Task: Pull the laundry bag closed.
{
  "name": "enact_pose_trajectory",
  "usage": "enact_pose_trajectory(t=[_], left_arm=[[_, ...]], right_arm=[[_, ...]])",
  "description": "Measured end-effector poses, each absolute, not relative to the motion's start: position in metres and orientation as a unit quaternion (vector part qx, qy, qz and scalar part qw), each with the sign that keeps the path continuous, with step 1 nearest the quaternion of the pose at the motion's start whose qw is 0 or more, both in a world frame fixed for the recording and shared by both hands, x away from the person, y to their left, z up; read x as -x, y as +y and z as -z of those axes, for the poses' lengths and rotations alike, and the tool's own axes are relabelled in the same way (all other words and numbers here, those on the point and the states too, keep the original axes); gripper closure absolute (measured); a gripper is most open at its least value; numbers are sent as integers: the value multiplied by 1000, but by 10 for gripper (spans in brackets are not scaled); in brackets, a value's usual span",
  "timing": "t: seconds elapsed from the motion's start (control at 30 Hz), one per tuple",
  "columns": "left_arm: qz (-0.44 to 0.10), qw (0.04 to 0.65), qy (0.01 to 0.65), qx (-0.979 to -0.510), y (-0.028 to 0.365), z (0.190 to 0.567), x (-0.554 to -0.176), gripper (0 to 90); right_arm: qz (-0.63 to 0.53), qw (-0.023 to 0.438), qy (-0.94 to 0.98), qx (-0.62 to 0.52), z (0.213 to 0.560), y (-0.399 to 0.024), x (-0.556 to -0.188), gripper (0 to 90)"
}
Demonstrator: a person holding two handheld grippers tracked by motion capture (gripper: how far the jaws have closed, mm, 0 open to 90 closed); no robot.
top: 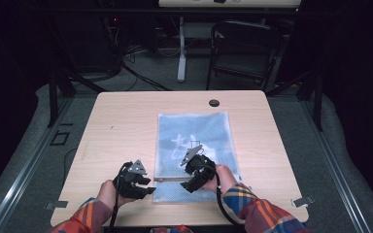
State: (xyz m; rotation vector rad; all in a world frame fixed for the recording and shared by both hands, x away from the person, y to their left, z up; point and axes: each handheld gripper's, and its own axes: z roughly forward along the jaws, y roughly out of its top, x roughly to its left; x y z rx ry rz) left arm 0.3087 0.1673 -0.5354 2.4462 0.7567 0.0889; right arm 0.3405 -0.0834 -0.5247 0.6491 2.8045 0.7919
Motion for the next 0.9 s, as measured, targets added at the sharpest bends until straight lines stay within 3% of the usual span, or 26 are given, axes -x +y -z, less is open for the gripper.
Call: enact_pose_trajectory(t=[0.27,0.9], left_arm=[[-21,278,273,-921,163,542,-311,680],[-4,290,280,-915,159,554,-317,894]], right_arm=[[-271,84,938,-199,527,-66,-343,341],[-289,90,938,-168,541,-28,-343,668]])
